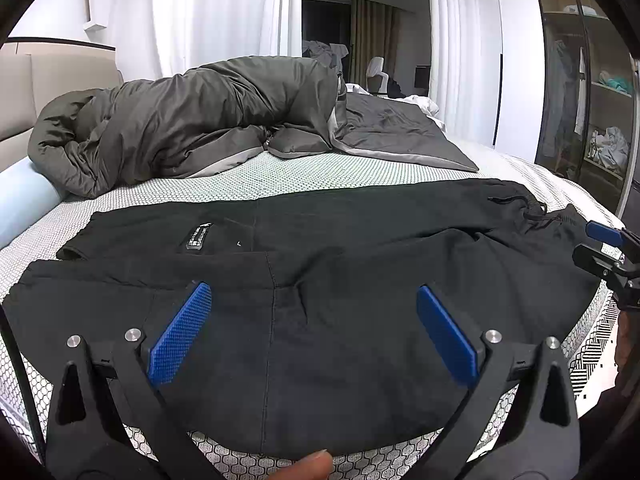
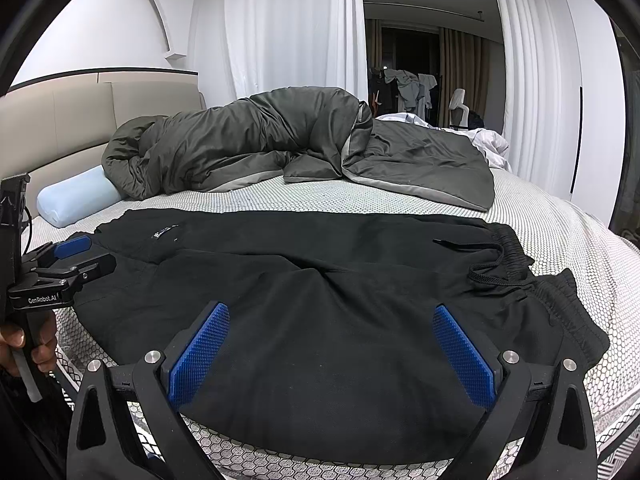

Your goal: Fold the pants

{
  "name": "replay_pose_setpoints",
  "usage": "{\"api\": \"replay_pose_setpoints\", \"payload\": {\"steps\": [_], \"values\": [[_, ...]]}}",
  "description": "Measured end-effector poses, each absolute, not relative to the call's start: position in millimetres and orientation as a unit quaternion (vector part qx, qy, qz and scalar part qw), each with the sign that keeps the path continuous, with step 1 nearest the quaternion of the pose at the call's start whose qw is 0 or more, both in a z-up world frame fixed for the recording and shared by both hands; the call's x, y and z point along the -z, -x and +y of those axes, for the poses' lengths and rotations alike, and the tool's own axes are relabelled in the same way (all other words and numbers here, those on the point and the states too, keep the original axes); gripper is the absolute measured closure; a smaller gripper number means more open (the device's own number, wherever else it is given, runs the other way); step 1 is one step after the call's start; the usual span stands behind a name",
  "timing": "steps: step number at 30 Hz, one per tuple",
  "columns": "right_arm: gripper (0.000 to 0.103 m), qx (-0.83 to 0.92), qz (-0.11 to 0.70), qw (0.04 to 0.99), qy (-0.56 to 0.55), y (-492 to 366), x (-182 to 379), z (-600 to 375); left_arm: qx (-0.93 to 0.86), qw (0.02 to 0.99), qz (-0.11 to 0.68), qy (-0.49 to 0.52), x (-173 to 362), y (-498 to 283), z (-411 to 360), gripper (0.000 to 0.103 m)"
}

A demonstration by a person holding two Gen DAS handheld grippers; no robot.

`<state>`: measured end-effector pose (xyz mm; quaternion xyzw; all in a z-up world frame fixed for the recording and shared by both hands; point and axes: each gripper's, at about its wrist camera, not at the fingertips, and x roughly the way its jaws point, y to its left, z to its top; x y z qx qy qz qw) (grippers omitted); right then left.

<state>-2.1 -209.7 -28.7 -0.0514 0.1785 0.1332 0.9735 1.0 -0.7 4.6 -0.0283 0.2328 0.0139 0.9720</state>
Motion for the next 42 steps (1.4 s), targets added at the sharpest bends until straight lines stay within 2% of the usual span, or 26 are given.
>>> {"api": "replay_pose_setpoints", "payload": {"steps": [24,31,34,39,42], "values": [[0.0,-0.132,0.179,0.974,0.051,2,30,-209,-0.015,0.972,0.232,0.028,-9,-3,0,0.001],[0.0,-0.141,0.202,0.968,0.042,-7,39,-217,-0.03,0.971,0.233,0.043,-14,7,16,0.001],[0.0,-0.139,0.208,0.967,0.042,-8,31,-230,-0.045,0.969,0.235,0.068,-15,16,36,0.001],[0.0,-0.116,0.211,0.969,0.06,0,9,-265,-0.114,0.947,0.233,0.192,-21,49,123,0.001],[0.0,-0.088,0.214,0.971,0.068,0,1,-293,-0.163,0.931,0.228,0.231,-21,71,174,0.001]]}}
